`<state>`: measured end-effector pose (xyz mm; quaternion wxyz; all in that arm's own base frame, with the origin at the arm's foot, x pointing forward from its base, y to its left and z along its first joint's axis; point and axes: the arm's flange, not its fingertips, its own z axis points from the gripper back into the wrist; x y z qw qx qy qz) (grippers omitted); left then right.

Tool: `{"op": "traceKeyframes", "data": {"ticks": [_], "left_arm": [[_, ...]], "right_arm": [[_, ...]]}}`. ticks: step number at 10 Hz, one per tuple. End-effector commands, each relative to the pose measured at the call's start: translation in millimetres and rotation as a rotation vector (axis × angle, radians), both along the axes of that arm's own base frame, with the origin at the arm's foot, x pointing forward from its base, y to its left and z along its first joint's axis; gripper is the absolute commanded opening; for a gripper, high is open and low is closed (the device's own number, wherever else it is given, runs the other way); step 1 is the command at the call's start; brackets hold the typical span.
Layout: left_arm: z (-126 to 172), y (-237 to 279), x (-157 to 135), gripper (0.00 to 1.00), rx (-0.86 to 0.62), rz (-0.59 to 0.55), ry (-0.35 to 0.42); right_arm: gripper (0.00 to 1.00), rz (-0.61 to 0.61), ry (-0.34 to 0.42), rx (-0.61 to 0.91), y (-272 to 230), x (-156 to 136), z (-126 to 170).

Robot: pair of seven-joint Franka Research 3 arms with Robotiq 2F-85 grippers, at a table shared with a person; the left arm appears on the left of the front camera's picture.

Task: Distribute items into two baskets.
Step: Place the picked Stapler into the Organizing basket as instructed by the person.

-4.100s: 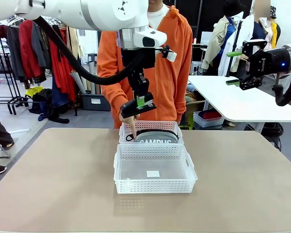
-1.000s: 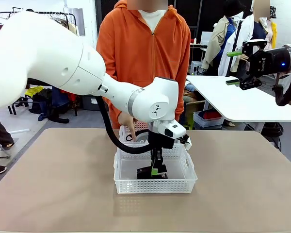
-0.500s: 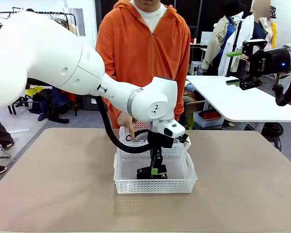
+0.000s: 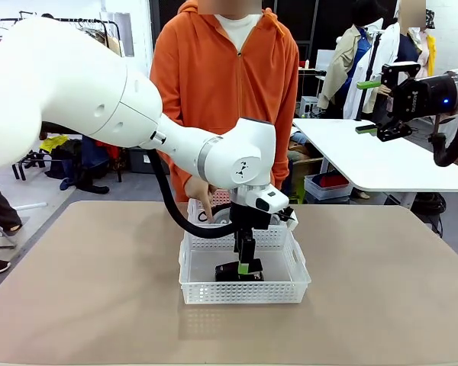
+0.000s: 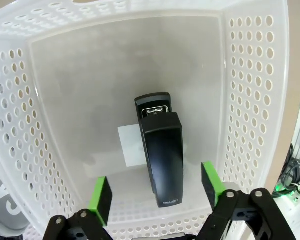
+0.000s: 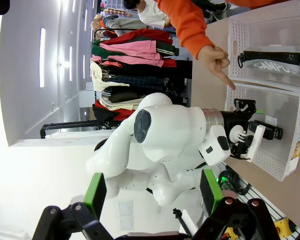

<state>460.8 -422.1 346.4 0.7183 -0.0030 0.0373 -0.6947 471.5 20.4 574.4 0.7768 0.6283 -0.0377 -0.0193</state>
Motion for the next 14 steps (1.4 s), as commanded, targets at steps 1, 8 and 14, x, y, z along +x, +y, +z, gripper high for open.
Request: {"op": "traceKeyframes", "data": {"ticks": [1,8,14], "left_arm": [[11,6,-9,1.0,-0.02,0.016,0.01],[20,-3,-4,1.0,-0.024,0.005,-0.015],[17,-4,-3,1.0,-0.023,0.003,-0.012]], "right_arm": [[1.0,0.0,-0.006,-0.001,0,-1,2],[1.0,0.0,-0.006,-0.001,0,-1,2],[1.0,0.0,-0.006,-0.001,0,-1,2]]}}
